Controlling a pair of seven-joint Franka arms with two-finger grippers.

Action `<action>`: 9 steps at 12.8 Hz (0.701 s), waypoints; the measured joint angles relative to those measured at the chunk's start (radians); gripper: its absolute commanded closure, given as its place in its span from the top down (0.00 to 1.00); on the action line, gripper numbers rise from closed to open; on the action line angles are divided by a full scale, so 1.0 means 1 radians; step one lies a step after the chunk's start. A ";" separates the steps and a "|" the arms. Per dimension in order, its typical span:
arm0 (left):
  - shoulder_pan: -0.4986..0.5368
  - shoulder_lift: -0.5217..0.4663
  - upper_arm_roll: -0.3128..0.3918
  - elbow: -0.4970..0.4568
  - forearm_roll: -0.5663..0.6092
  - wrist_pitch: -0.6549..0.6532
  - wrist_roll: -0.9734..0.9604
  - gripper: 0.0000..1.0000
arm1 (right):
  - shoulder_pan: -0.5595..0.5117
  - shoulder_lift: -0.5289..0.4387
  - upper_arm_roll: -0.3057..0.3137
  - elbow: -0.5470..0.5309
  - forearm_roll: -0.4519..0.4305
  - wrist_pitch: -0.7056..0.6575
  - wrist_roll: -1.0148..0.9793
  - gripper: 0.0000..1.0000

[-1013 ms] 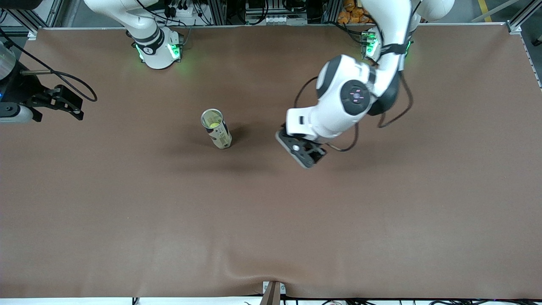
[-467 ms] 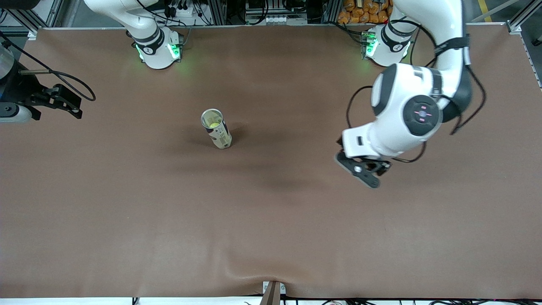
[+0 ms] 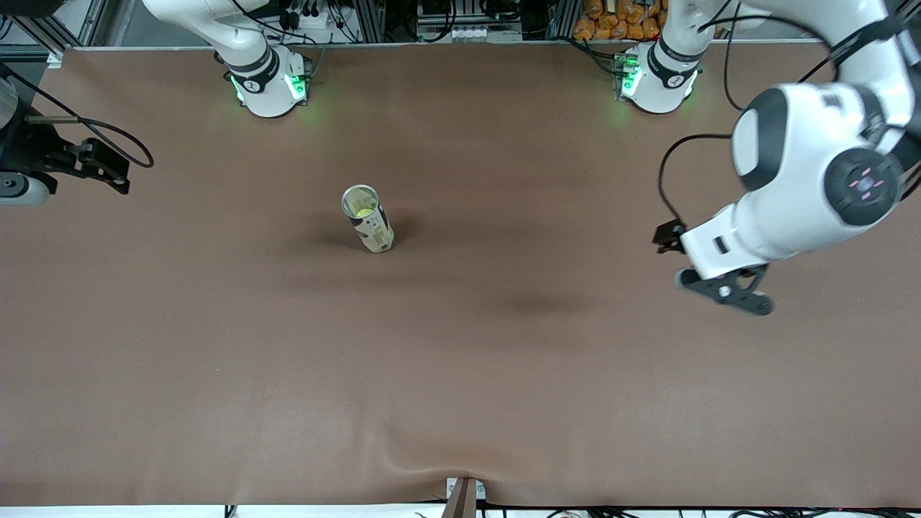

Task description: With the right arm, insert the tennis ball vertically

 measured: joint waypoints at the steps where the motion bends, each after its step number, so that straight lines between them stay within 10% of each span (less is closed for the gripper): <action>1: 0.001 -0.031 0.003 0.002 0.024 -0.029 -0.032 1.00 | 0.003 0.000 0.002 0.007 -0.009 -0.008 0.000 1.00; 4: 0.064 -0.112 -0.017 0.004 0.044 -0.113 -0.133 1.00 | 0.016 0.000 0.004 0.010 -0.012 -0.011 0.000 1.00; 9: 0.360 -0.253 -0.296 0.005 0.190 -0.136 -0.155 1.00 | 0.015 0.000 0.004 0.011 -0.014 -0.012 0.000 1.00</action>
